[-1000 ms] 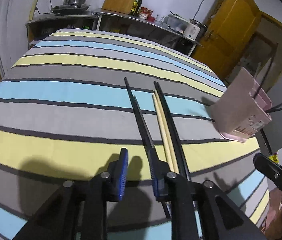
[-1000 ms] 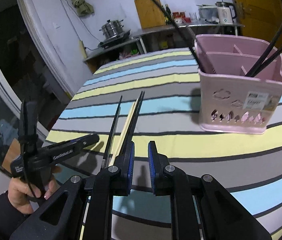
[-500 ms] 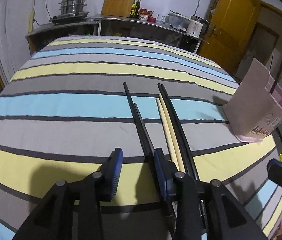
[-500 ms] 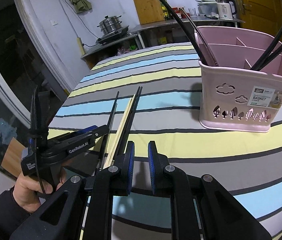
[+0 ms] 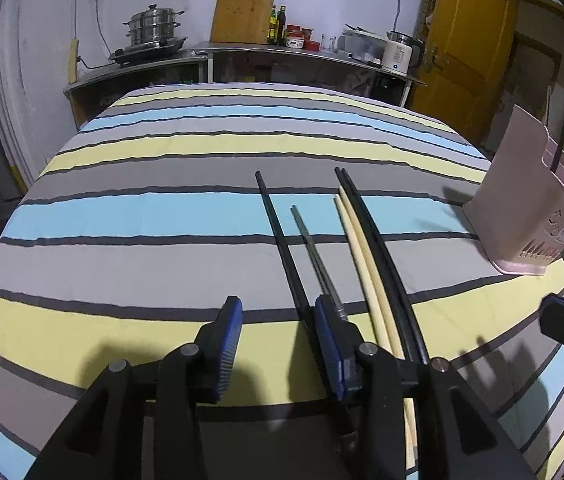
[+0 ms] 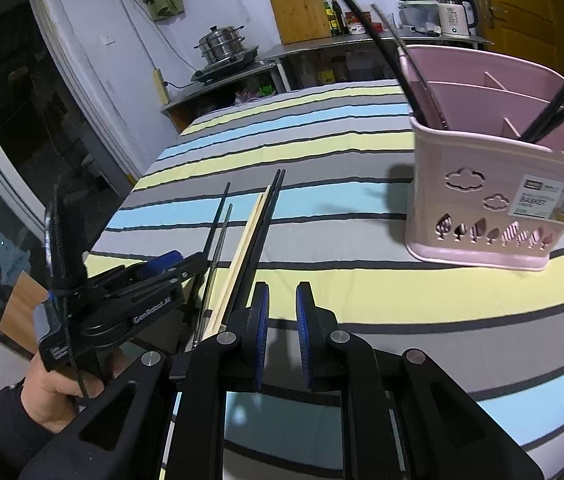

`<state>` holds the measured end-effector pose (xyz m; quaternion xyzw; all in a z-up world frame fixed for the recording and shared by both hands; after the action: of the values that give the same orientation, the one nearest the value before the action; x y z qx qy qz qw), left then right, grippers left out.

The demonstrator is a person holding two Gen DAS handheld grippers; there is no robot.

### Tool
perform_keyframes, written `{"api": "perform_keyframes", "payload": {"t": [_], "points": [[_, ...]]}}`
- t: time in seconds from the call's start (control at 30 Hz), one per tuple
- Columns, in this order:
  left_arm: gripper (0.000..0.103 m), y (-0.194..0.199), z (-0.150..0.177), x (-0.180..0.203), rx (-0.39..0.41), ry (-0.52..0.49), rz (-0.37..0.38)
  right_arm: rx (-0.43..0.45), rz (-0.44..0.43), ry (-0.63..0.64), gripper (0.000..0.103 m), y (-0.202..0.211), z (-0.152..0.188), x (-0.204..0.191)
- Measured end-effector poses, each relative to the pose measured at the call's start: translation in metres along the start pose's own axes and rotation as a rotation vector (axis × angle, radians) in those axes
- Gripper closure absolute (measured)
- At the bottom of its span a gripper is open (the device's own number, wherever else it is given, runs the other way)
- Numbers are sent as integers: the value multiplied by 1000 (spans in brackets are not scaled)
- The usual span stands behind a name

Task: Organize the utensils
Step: 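Close the left tool on a black chopstick while the right tool grasps another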

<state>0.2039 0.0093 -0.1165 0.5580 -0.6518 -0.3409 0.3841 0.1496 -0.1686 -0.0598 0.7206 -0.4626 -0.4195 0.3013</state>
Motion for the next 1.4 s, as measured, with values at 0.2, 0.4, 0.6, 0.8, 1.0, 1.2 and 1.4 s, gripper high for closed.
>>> {"api": "perform_keyframes", "payload": {"t": [0.2, 0.4, 0.6, 0.8, 1.0, 1.2, 1.4], "points": [[62, 6, 5, -17, 5, 32, -31, -37, 3, 26, 89, -29, -12, -7], [63, 10, 9, -33, 2, 63, -16, -73, -2, 29, 89, -61, -28, -13], [63, 12, 10, -40, 1, 65, -1, -101, -7, 24, 89, -85, -40, -16], [63, 11, 10, -39, 0, 65, 12, -112, 13, 14, 89, -100, -49, -15], [63, 8, 6, -39, -9, 59, 19, -112, 51, 26, 89, -101, -50, -15], [63, 6, 2, -40, -17, 70, 32, -119, 81, 23, 89, -94, -47, -8], [63, -1, -10, -39, -26, 80, 53, -125, 107, -14, 89, -91, -50, 4]]}}
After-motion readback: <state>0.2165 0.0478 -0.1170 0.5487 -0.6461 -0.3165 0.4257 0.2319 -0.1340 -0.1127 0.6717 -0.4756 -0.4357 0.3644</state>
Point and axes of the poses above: each gripper's, at about its wrist camera, not at the fingertips, and y roughly against the way its jaws point, x to its right, z to its underside, the point moved 5 cm from there along -y, roughly the way its jaws point, and after that the axes turned 11 degrees about -x, right-handed, at the moved point
